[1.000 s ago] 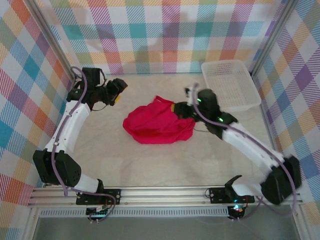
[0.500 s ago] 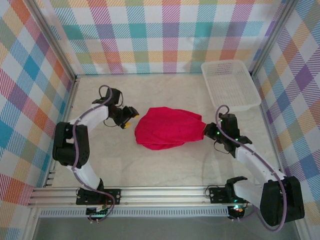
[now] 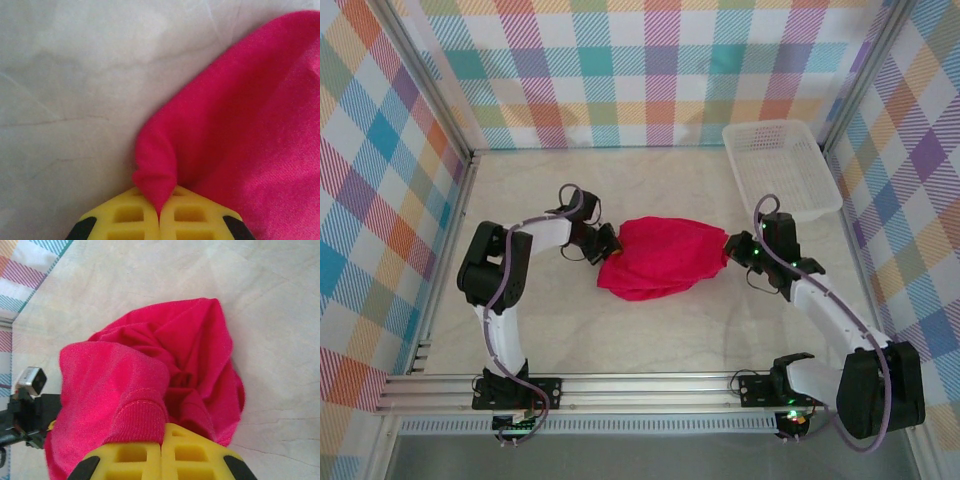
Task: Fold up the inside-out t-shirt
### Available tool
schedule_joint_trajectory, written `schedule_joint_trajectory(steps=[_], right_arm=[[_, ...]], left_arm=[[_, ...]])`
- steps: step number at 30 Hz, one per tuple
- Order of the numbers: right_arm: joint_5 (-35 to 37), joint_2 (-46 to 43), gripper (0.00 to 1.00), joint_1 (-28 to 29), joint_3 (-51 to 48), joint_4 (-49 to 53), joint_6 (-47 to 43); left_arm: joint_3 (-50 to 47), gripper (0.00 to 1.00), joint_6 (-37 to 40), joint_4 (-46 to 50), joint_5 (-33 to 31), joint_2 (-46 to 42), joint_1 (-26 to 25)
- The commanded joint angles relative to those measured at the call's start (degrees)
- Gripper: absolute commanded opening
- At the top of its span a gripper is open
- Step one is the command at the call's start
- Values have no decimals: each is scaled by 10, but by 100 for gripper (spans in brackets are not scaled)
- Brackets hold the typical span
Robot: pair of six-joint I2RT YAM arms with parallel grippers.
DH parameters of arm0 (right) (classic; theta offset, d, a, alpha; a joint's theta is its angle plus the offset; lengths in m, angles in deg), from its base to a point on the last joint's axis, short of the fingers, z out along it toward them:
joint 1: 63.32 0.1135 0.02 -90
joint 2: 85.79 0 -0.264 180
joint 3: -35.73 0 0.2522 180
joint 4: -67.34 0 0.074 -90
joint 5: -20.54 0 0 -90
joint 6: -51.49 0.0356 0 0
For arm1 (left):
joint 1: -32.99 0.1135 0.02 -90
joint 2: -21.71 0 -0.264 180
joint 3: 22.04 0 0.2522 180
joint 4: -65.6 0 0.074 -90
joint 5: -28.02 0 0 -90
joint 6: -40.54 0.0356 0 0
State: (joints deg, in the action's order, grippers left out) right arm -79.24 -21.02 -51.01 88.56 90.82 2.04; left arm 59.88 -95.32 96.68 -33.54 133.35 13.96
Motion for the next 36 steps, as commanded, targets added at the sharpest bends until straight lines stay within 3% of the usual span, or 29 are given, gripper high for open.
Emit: schedule_joint_trajectory(steps=[1,8,13,16,22,27,30,32,34,36], right_arm=[[-38,13,0,-3,68,9,9],[-67,54,0,-3,309,103,-42],[-105,64,0,-3,409,124,-47],[-117,54,0,-4,406,130,-49],[-113,19,0,-4,264,105,-20],[-113,30,0,-4,84,43,33],[-94,78,0,-5,62,55,37],[-79,108,12,-5,73,80,33],[-71,126,18,-5,87,94,29],[-63,128,42,-4,99,114,25]], left_arm=[[33,0,1,47,-14,-40,28],[249,0,77,279,-99,-192,146],[424,0,122,363,-170,-263,176],[466,0,145,378,-175,-289,177],[281,0,144,303,-92,-358,167],[78,0,139,235,-98,-351,117],[30,0,143,225,-124,-295,93],[31,14,145,233,-136,-260,91],[38,32,147,238,-150,-247,90],[45,48,150,247,-169,-250,86]])
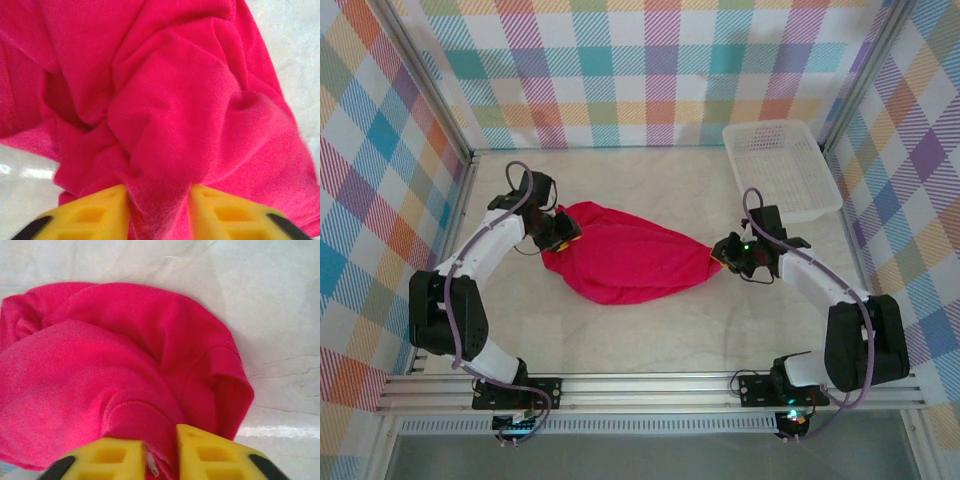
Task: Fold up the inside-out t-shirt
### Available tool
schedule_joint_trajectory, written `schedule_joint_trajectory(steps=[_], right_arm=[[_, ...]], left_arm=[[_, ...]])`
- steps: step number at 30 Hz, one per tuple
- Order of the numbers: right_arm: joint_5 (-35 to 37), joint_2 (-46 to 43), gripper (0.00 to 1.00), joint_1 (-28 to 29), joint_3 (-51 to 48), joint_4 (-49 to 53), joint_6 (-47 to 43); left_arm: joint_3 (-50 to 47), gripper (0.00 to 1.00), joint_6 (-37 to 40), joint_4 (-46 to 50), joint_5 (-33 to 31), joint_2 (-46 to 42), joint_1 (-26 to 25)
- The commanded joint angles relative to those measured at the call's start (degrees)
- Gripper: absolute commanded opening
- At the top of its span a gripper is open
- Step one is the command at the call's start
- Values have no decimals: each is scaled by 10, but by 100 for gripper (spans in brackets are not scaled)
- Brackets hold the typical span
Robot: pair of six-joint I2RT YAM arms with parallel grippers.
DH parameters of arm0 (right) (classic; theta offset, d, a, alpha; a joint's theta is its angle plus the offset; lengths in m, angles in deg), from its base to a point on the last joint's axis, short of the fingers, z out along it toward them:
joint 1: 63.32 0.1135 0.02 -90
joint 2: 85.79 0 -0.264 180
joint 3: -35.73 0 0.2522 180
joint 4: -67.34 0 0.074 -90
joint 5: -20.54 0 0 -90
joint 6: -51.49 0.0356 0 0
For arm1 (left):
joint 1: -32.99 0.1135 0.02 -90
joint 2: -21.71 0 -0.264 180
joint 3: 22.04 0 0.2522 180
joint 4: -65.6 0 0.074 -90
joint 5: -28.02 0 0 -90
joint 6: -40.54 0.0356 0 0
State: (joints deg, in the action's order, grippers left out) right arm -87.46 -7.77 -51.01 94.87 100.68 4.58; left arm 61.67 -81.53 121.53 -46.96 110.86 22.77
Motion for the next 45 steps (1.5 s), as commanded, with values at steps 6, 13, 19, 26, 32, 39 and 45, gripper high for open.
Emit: schedule_joint_trajectory(steps=[6,13,19,26,32,39,45], right_arm=[[61,-51,59,30,43,77,-42],[75,-49,58,158,28,96,-52],[109,1,59,198,-11,79,-38],[145,86,62,198,2,24,-35],[142,108,16,197,27,25,-17],[122,31,0,197,79,148,-24],[101,-11,0,196,154,175,-28]], left_arm=[[30,56,34,41,-85,-62,-49],[-53,59,9,18,-54,-91,-130],[-104,71,1,8,-78,-75,-151],[-100,72,-2,-6,-112,-17,-151],[-88,56,-2,3,-121,-7,-151],[-62,45,6,47,-150,-38,-151],[-24,48,17,76,-156,-60,-152]])
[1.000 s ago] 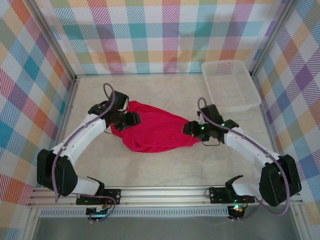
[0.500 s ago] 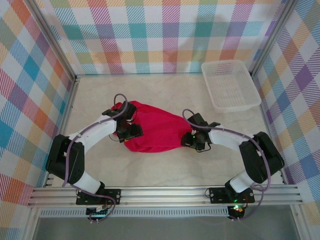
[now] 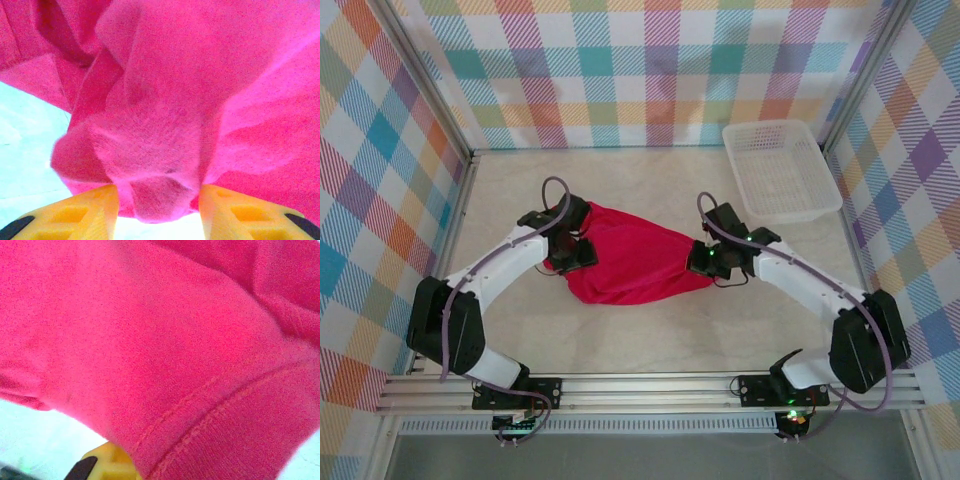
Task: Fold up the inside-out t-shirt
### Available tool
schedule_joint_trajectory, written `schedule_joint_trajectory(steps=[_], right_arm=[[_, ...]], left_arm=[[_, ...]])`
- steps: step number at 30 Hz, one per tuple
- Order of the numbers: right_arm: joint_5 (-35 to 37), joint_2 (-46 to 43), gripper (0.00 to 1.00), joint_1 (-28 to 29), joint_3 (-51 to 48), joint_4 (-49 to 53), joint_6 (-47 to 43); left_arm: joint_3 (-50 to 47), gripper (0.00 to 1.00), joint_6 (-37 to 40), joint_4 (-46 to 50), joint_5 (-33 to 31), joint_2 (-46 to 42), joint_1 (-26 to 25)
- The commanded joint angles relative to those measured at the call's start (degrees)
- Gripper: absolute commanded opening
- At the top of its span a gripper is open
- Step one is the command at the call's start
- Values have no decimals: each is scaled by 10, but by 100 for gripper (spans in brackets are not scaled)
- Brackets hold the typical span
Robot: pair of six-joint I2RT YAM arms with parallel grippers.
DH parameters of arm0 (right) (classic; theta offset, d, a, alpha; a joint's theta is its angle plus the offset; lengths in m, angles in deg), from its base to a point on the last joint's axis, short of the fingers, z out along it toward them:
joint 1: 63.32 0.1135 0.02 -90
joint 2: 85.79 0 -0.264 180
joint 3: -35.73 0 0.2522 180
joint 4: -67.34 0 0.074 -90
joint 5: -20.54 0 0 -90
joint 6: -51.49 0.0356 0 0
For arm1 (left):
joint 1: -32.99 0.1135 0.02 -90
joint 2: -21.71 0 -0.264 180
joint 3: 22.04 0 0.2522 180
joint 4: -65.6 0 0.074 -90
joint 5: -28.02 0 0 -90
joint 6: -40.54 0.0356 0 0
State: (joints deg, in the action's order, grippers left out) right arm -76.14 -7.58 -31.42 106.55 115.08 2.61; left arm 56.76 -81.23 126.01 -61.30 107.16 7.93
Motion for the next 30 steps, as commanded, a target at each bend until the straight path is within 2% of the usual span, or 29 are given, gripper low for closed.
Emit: schedule_joint_trajectory(steps=[1,6,9,13,17,22,25,27,28,30], right_arm=[[-6,-10,0,-3,52,26,-11],[-11,74,0,-51,145,-23,-17],[-46,148,0,-85,197,-47,-2],[-87,221,0,-99,252,-54,9],[-102,238,0,-99,265,-56,15],[-98,223,0,-104,252,-59,16],[-100,210,0,-108,245,-62,17],[-100,198,0,-111,241,-60,13],[-98,194,0,-112,238,-58,9],[-84,185,0,-115,236,-45,-5]], left_arm=[[30,50,17,30,-11,-26,-3],[30,64,41,-22,35,-46,-25],[5,72,52,-92,53,-54,-72],[-7,80,89,-155,55,-25,-123],[15,89,132,-170,42,31,-146],[44,91,164,-180,31,102,-154],[68,88,171,-170,19,152,-154],[92,79,175,-145,-8,182,-154],[104,72,176,-130,-30,189,-154],[133,40,171,-88,-83,192,-153]])
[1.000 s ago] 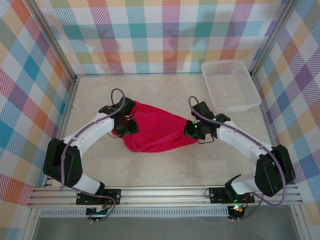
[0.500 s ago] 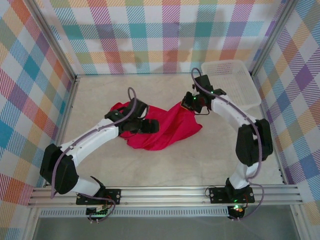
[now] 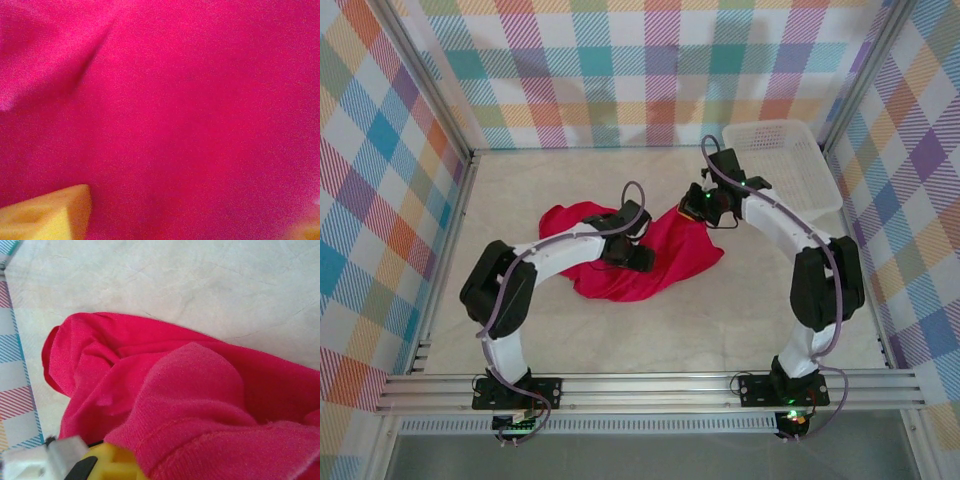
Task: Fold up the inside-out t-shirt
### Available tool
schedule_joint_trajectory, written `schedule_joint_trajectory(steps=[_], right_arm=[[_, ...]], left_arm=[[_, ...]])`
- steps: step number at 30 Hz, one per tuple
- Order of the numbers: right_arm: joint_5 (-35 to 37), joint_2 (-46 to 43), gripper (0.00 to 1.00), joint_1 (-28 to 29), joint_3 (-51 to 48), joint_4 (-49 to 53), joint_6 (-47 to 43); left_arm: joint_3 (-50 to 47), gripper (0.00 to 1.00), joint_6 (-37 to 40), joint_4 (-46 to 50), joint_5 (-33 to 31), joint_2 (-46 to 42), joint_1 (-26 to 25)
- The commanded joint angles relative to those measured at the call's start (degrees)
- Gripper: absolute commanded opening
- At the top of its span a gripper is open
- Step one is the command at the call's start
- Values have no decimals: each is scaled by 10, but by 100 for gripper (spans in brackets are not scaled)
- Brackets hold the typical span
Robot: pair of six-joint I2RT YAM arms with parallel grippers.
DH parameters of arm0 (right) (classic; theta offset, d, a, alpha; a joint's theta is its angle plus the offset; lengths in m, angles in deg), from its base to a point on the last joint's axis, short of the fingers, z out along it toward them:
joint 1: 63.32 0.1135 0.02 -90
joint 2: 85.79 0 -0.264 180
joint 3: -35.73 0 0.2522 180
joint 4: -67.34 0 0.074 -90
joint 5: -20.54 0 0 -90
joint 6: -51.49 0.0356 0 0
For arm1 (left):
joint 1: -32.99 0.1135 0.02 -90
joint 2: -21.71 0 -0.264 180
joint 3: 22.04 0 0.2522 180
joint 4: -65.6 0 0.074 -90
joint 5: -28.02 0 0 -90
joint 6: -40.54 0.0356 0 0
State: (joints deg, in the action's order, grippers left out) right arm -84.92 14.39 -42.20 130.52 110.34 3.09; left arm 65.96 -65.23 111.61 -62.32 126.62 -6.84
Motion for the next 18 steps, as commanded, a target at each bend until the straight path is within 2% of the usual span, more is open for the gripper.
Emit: schedule_joint_trajectory(steps=[1,2,3,6,10,14,17,18], right_arm=[[22,-38,0,-7,-3,13,-20],[34,-43,0,-7,-6,16,-28],[42,-45,0,-8,-9,17,-31],[53,-39,0,-8,-8,13,-38],[81,-1,0,-8,24,18,-57],[71,78,0,-8,85,24,-68],[27,136,6,-9,125,44,-64],[11,143,14,-8,131,54,-63]], left_arm=[[53,27,7,72,-89,-8,-5],[63,15,1,87,-96,-18,-5],[72,9,-3,99,-101,-31,-5],[102,1,-19,132,-112,-64,-5],[133,0,-10,151,-101,-76,-4],[138,0,-13,138,-50,-34,11],[139,0,-38,135,-10,10,33],[140,0,-49,136,-2,20,41]])
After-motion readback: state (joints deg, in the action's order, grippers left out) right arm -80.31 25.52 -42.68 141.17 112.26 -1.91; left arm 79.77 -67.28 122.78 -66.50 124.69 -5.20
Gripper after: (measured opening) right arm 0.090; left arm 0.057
